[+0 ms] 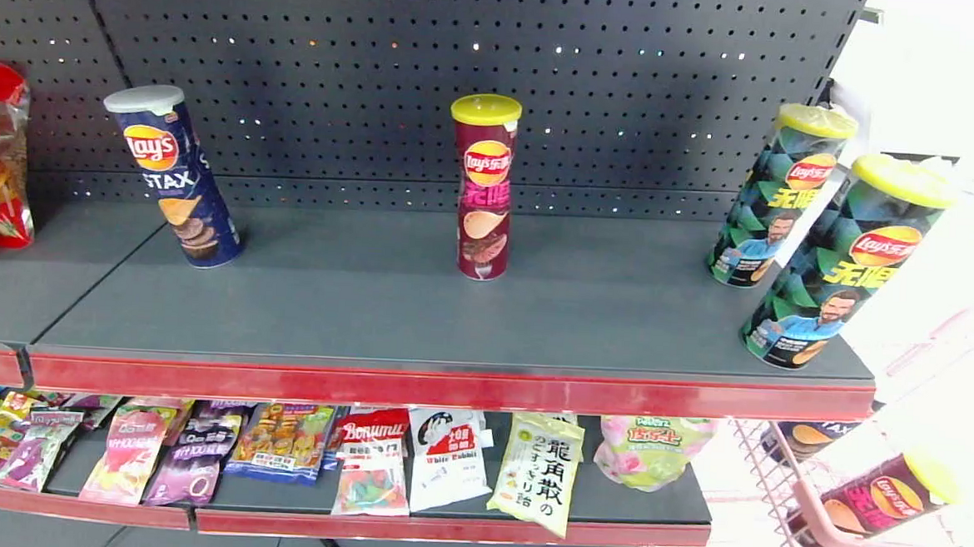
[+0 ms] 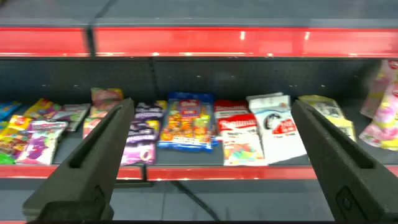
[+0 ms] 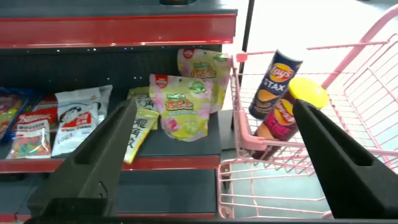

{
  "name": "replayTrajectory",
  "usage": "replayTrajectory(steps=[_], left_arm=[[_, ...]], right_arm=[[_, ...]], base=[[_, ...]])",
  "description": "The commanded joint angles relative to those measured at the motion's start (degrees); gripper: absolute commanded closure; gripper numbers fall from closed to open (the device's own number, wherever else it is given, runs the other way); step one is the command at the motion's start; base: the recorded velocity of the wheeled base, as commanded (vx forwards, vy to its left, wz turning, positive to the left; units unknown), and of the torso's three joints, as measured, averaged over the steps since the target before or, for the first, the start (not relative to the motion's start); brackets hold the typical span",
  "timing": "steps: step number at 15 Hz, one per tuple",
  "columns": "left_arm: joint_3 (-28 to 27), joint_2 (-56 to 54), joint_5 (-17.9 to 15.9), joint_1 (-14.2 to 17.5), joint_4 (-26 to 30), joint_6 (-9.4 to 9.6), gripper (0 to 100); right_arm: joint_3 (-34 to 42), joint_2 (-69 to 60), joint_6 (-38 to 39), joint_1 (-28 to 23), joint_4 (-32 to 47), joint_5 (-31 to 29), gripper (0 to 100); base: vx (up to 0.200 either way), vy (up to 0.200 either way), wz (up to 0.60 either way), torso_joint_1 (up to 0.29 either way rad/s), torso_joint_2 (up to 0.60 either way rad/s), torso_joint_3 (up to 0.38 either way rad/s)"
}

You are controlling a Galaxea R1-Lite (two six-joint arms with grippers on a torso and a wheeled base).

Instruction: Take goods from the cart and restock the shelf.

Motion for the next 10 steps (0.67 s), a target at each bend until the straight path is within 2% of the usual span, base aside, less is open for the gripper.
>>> replayTrajectory(steps=[1, 9, 10], left_arm=[[0.01, 0.05, 0.04, 0.00, 0.02, -0.03, 0], [0.01, 0.05, 0.04, 0.00, 0.02, -0.03, 0], [0.01, 0.05, 0.04, 0.00, 0.02, -0.03, 0]], right_arm=[[0.00, 0.09, 0.04, 0.04, -0.02, 0.01, 0], [0.00, 0.09, 0.04, 0.04, -0.02, 0.01, 0], [0.00, 0.09, 0.04, 0.04, -0.02, 0.01, 0]], base=[[0.000, -0.200, 0.00, 0.007, 0.00, 0.002], [0.000, -0.200, 0.00, 0.003, 0.00, 0.002], [0.000, 0.000, 0.00, 0.000, 0.00, 0.000]])
